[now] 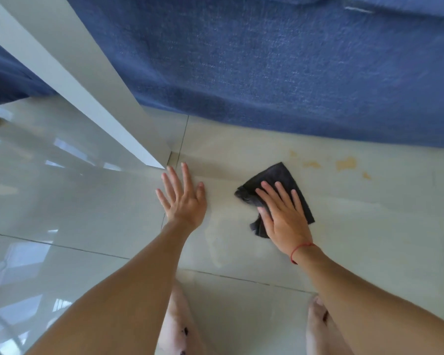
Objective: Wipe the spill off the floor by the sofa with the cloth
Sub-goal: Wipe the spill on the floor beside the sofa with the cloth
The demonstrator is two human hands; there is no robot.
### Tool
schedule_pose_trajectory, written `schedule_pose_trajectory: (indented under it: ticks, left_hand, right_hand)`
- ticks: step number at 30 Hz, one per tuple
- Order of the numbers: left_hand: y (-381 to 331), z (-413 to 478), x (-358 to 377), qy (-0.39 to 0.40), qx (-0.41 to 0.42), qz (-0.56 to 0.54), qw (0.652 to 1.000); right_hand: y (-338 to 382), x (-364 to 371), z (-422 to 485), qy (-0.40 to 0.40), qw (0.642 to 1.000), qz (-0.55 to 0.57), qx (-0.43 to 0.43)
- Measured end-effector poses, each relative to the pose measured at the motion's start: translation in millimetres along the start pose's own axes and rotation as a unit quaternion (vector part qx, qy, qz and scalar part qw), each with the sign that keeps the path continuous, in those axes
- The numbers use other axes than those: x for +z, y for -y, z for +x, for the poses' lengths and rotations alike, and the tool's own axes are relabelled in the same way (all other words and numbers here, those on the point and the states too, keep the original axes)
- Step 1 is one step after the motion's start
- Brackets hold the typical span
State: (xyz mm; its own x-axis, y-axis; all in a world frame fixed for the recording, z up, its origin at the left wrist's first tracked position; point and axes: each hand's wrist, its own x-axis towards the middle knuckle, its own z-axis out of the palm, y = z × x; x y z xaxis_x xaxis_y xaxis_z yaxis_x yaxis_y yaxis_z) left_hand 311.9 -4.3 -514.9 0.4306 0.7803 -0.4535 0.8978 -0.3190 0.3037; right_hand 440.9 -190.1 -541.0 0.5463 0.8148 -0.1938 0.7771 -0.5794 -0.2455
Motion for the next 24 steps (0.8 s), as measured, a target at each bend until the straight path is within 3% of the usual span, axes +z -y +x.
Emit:
schedule_pose_trajectory:
  ticks: [6, 9, 15, 20, 24]
  left_hand:
    - [-12, 3, 21, 0.059, -0.016, 0.032, 0.998]
    - [-12, 5, 18, 0.069, -0.016, 0.036, 0.997]
    - [-13, 5, 17, 0.079, -0.017, 0.033, 0.996]
    - [-12, 2, 15, 0.047, -0.012, 0.003, 0.999]
    - [-5, 6, 14, 0.004, 0.003, 0.033, 0.999]
  right_hand:
    - [-20, -14, 34, -0.05, 0.979, 0.046, 0.192]
    - [3, -10, 67, -0.054, 0.971, 0.052, 0.227]
    - [54, -3, 91, -0.031, 0.994, 0.04, 0.101]
    - [44, 4, 39, 0.007, 0.999, 0.001, -0.04]
    - [-10, -7, 11, 0.006, 1.0, -0.005, -0.011]
